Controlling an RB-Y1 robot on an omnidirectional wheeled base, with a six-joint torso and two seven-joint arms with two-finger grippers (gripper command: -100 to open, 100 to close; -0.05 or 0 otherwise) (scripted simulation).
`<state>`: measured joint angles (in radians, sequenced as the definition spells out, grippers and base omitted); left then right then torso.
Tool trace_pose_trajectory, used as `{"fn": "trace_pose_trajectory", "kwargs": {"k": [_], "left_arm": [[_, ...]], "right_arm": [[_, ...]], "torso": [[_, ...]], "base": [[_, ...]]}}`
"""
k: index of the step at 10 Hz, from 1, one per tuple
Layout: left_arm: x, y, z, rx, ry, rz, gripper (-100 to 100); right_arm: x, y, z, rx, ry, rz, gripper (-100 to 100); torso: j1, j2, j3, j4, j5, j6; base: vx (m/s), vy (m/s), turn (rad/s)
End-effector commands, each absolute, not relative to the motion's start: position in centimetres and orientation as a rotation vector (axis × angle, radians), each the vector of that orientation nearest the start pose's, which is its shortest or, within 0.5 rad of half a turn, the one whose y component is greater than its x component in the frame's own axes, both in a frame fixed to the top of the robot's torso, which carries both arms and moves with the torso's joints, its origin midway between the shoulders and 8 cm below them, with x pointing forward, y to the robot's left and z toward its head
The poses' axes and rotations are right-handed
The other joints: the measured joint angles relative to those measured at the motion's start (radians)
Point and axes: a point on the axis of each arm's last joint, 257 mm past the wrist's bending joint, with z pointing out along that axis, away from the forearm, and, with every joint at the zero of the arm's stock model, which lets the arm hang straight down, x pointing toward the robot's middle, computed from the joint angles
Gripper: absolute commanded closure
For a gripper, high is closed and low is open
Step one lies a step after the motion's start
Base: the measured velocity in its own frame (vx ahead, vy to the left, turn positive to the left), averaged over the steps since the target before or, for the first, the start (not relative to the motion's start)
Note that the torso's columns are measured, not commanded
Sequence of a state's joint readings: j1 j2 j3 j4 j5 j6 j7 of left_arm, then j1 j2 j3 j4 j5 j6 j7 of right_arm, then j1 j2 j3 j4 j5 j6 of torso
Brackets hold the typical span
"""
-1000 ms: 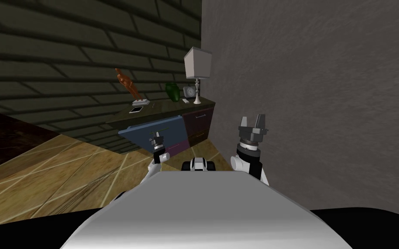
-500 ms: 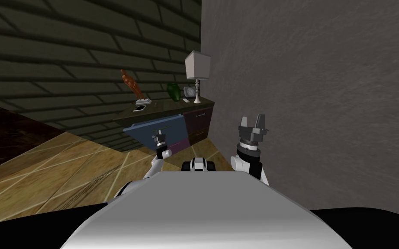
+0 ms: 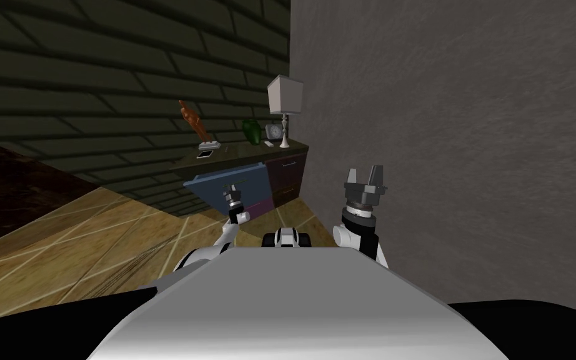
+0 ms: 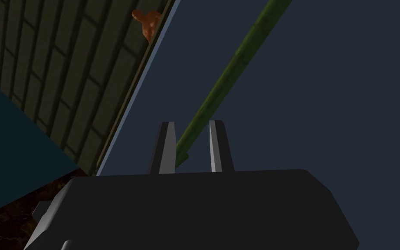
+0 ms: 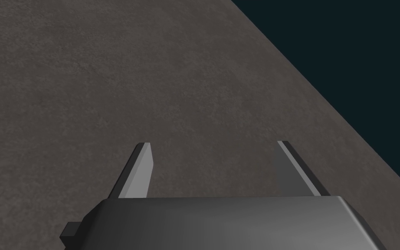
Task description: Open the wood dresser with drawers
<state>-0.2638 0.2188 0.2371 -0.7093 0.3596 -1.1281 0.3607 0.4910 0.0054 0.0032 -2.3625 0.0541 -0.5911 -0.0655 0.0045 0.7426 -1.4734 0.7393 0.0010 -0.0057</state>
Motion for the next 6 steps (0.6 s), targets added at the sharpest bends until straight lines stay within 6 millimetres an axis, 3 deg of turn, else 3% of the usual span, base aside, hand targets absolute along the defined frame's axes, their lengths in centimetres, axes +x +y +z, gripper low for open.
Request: {"fn": "trace_pose_trajectory", "kwargs": {"k": [1, 4, 6], "left_arm": [[50.1, 44.5, -19.1, -1.089, 0.302, -1.469, 100], [52.3, 43.8, -18.3, -1.096, 0.3, -1.474, 100], [52.2, 43.4, -18.8, -1.106, 0.31, -1.473, 100]], "right_arm": [[31.0, -26.3, 7.8, 0.5, 0.501, 1.375, 0], [31.0, -26.3, 7.8, 0.5, 0.501, 1.375, 0], [31.0, -26.3, 7.8, 0.5, 0.501, 1.375, 0]], "torso": [[0.0, 0.001, 0.001, 0.001, 0.0, 0.0], [-0.002, 0.002, 0.001, 0.003, -0.002, 0.0], [-0.005, -0.002, -0.001, 0.003, -0.003, 0.002]], "base": [[-0.08, 0.0, -0.009], [-0.112, -0.004, -0.004], [-0.048, -0.03, -0.001]]}}
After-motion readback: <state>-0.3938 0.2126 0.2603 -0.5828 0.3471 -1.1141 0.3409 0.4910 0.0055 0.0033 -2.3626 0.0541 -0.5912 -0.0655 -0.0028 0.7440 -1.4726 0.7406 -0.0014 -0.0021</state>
